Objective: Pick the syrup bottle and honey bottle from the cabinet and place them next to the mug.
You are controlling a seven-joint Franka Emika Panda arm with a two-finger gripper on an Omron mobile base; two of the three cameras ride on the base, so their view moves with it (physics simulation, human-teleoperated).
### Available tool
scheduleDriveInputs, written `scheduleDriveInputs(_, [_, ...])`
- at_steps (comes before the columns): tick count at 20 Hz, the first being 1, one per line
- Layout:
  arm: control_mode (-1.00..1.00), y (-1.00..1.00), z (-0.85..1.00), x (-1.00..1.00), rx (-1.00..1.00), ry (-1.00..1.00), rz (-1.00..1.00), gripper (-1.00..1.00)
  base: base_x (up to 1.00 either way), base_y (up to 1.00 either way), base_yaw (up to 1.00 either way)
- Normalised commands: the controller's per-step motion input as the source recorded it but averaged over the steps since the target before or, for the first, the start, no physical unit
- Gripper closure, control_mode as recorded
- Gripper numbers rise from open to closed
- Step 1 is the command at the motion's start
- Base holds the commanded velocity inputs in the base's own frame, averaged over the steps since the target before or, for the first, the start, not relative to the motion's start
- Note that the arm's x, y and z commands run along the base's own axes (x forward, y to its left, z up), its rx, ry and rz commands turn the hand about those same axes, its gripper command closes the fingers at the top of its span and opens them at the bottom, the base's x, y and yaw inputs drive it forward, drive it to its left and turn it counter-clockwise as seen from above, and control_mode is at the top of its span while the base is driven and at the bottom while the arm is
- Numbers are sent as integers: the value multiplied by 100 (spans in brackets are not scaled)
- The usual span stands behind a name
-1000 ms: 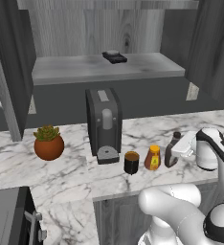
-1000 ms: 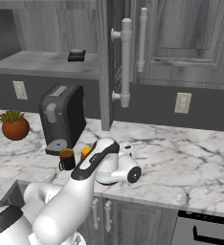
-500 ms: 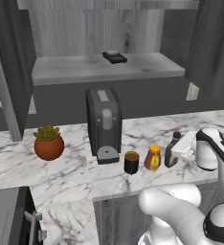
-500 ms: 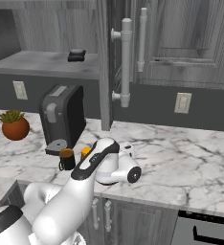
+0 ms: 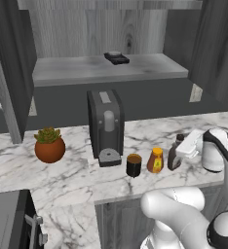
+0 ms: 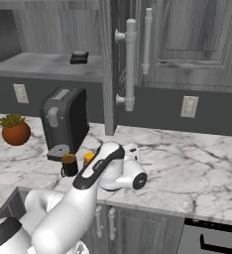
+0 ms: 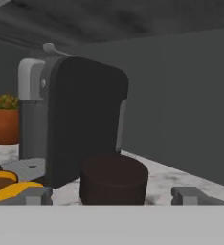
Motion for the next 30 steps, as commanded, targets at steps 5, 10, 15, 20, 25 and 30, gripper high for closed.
scheduleDriveInputs(5, [-100,0,13,-13,0,-4,0,-100,0,0,0])
scheduleDriveInputs(10, [-100,0,22,-37,1,-7,0,-100,0,0,0])
scheduleDriveInputs(15, [-100,0,33,-35,0,-10,0,-100,0,0,0])
scheduleDriveInputs(20, [-100,0,39,-33,0,-6,0,-100,0,0,0])
scheduleDriveInputs(25, [-100,1,50,-30,0,1,0,-100,0,0,0])
scheduleDriveInputs(30, [-100,18,41,-24,-1,12,0,-100,0,0,0])
